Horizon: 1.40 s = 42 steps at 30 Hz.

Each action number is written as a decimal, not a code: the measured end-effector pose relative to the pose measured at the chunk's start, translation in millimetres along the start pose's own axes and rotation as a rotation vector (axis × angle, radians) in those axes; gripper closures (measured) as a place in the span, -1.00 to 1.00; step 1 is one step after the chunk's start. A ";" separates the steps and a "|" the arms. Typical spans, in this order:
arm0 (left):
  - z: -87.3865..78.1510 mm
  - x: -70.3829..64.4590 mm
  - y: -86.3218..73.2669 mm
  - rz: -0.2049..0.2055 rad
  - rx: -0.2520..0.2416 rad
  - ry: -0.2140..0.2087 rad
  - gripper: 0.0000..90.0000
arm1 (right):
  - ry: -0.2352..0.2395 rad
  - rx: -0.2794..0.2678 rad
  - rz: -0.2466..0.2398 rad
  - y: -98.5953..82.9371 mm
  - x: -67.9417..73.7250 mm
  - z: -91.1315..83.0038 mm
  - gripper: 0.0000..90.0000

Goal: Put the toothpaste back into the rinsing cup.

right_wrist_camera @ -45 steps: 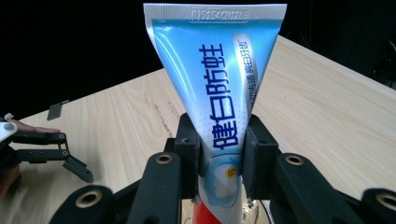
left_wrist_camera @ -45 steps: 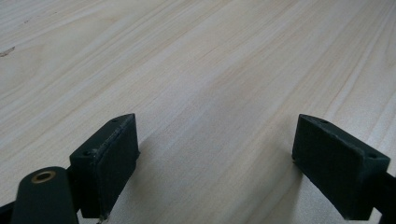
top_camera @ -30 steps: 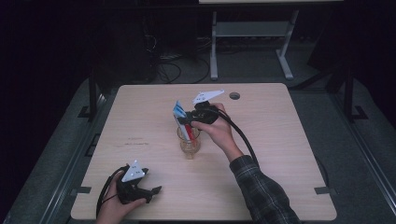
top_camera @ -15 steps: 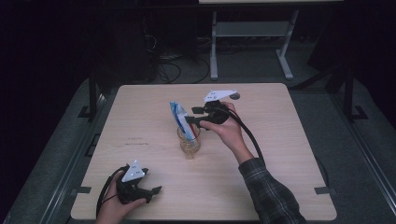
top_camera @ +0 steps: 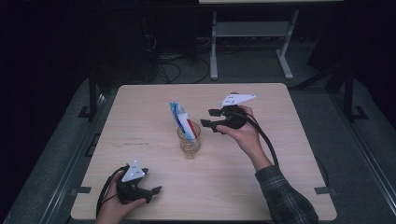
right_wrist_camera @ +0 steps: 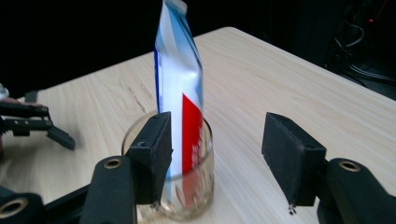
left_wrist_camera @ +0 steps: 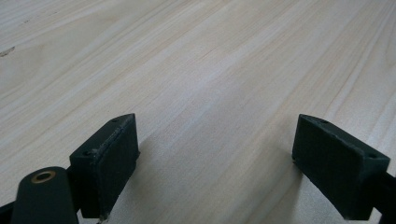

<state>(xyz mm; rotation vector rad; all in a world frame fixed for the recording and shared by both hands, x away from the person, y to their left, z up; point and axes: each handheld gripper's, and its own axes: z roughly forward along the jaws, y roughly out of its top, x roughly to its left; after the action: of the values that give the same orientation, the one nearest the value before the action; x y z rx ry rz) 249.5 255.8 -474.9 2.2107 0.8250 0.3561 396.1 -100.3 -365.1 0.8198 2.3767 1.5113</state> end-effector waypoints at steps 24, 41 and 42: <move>0.0 0.0 0.0 0.000 0.000 0.000 -0.70 | -0.135 0.071 0.033 -63.1 2.6 -48.3 -0.25; 0.0 0.0 0.0 0.000 0.000 0.001 -0.70 | -0.159 0.104 0.108 -115.6 10.8 -82.3 -0.36; 0.0 0.0 0.0 0.000 0.000 0.001 -0.70 | -0.160 0.108 0.118 -119.6 11.4 -84.5 -0.37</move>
<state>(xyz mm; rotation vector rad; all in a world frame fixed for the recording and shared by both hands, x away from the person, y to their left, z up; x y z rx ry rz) 249.6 255.8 -474.9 2.2108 0.8254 0.3571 307.6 -197.2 -431.1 1.0794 2.3448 1.3123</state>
